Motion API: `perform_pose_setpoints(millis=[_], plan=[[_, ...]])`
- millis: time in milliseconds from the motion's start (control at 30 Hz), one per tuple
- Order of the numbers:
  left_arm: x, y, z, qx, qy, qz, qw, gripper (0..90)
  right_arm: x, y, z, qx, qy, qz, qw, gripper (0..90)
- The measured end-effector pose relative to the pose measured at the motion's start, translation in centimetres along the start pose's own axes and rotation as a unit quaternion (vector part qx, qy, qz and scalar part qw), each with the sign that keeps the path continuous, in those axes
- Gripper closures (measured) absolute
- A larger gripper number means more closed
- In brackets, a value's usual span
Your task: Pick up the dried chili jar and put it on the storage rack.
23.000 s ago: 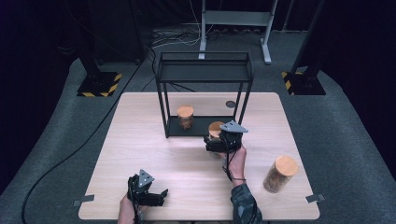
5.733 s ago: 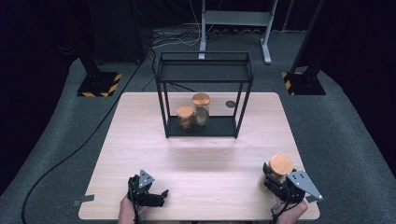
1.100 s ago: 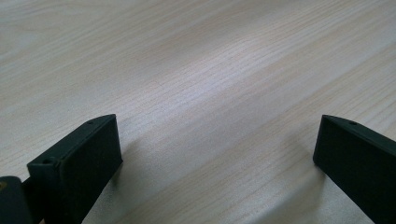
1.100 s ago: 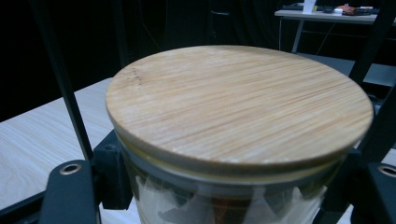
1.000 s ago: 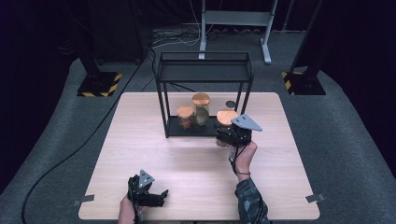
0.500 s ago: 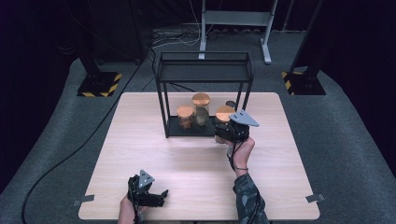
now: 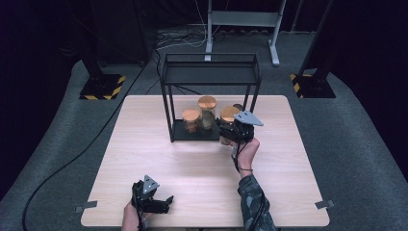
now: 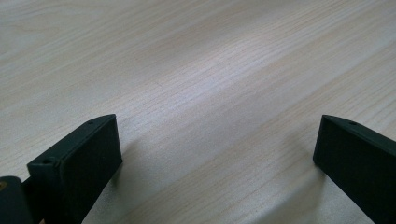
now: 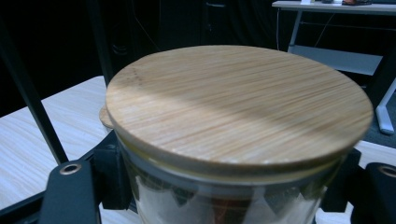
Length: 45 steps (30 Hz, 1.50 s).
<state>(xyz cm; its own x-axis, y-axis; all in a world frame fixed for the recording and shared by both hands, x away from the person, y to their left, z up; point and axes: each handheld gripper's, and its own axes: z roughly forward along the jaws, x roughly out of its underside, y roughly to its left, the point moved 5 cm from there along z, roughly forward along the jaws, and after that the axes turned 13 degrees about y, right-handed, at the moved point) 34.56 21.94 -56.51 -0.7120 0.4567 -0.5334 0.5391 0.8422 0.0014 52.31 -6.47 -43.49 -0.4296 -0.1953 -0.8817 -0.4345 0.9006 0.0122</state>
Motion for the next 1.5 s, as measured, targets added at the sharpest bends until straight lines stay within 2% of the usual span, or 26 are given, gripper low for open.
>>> perform_pose_setpoints(millis=[533,1500], plan=[[0.0,0.0,0.0,0.001,0.001,0.001,1.0,0.3,-0.1,-0.6,1.6,0.012,0.007,0.006,0.9999,24.5],[0.0,0.0,0.0,0.002,0.001,0.005,1.0,0.3,0.3,-1.1,4.1,0.037,0.004,0.011,0.9993,24.5]])
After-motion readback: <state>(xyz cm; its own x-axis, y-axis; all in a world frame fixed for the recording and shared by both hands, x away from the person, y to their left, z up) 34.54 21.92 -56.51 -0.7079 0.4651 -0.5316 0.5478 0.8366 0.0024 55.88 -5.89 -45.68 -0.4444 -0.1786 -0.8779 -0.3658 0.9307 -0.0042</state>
